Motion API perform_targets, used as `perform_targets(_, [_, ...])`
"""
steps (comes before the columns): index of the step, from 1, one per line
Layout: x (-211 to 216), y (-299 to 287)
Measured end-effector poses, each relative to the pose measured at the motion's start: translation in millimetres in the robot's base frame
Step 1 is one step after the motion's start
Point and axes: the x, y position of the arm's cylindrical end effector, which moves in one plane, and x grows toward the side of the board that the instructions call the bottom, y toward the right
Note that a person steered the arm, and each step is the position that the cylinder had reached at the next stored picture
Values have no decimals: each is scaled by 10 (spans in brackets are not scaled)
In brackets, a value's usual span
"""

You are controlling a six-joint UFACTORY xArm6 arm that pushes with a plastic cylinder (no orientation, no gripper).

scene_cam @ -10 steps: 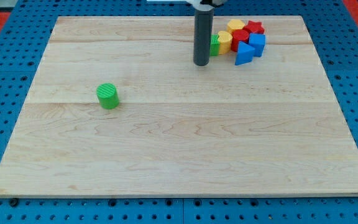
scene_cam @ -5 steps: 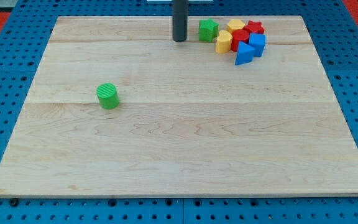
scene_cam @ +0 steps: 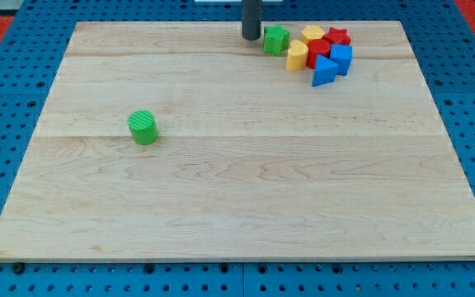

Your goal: Move yellow heart and the green star into the group of blocks

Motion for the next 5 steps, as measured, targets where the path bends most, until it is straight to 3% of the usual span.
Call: perform_targets(5, [40,275])
